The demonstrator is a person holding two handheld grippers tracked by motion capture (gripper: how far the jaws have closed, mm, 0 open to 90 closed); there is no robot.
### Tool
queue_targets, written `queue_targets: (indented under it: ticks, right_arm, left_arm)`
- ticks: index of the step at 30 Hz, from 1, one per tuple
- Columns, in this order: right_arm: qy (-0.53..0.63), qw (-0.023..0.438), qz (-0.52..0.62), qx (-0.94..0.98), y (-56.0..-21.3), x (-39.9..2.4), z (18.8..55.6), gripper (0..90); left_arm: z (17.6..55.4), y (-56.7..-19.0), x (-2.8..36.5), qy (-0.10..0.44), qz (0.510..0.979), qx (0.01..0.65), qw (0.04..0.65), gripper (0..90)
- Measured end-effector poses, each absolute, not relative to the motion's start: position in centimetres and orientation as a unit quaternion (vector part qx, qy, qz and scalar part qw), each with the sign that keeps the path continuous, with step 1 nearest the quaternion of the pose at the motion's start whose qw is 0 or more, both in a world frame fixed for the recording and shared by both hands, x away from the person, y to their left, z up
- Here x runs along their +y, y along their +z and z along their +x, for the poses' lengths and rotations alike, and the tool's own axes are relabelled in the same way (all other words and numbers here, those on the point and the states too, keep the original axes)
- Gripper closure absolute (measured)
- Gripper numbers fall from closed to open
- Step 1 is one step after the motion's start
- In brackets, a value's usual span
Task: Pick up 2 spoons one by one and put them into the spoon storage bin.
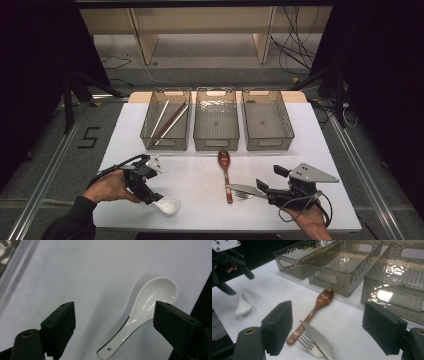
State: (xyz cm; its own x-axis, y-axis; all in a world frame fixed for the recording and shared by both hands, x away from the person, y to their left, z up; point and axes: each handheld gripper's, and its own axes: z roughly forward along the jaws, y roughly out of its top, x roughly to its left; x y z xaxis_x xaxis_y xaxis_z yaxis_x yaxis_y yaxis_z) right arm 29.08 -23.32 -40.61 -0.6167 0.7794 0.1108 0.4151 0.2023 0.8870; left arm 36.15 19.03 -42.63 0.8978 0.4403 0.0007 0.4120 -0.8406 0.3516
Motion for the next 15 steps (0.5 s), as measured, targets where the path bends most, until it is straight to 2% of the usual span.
queue_targets:
  ticks: [15]
  right_arm:
    - [0.487,0.190,0.391,0.757,-40.6,-23.0,29.0,25.1]
  left_arm:
    - [34.8,-44.4,19.0,0.027,0.977,0.176,0.113,24.3]
